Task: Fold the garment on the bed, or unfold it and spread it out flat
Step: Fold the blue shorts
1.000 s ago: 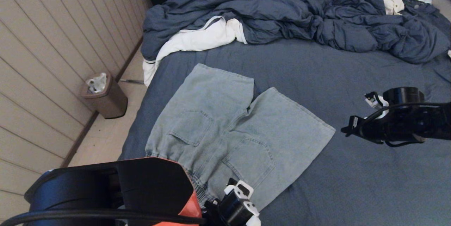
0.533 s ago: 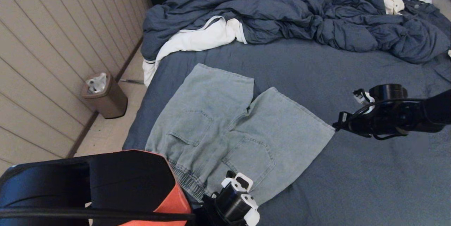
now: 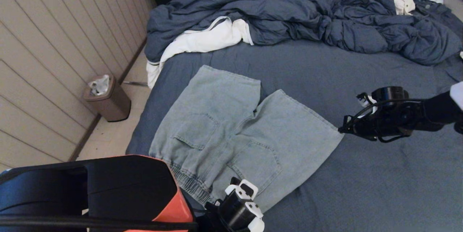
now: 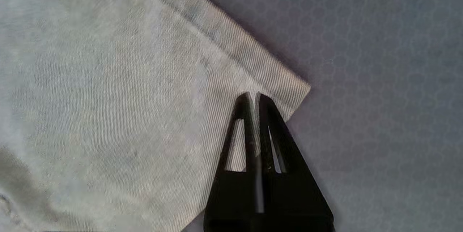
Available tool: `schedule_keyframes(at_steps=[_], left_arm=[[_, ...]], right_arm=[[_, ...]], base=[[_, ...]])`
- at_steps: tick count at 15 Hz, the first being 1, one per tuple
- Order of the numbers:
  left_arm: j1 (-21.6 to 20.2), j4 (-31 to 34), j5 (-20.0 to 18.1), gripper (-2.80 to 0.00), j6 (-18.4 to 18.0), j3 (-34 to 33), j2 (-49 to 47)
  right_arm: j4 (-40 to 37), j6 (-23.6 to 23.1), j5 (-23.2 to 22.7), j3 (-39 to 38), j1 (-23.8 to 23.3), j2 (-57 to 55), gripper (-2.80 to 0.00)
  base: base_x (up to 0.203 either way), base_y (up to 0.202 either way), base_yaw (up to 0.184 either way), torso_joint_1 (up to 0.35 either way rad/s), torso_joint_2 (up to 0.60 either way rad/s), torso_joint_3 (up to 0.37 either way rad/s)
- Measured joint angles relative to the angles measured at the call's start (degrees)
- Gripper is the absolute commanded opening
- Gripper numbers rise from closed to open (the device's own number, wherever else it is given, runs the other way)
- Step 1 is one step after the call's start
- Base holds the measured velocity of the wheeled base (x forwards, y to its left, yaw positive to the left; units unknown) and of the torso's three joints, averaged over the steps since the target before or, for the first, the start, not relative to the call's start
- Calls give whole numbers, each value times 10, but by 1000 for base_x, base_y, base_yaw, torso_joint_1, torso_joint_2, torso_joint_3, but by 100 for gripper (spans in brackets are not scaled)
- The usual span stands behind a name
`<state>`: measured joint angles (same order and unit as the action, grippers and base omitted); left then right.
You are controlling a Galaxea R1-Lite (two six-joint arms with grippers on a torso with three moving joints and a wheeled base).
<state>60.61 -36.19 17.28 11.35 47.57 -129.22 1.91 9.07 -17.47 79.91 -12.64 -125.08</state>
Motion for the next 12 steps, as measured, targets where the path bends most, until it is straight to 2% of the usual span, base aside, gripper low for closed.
schedule_keyframes(at_steps=[4,12], left_arm=[[0,0,0,-280,1,0,-1],[0,-2,0,-280,4,1,-2]], right_arm=[[-17,-16,3,32,3,-18,0],[-19,-21,11,26,3,-34,0]], base=[[0,0,0,0,0,0],[0,0,0,0,0,0]])
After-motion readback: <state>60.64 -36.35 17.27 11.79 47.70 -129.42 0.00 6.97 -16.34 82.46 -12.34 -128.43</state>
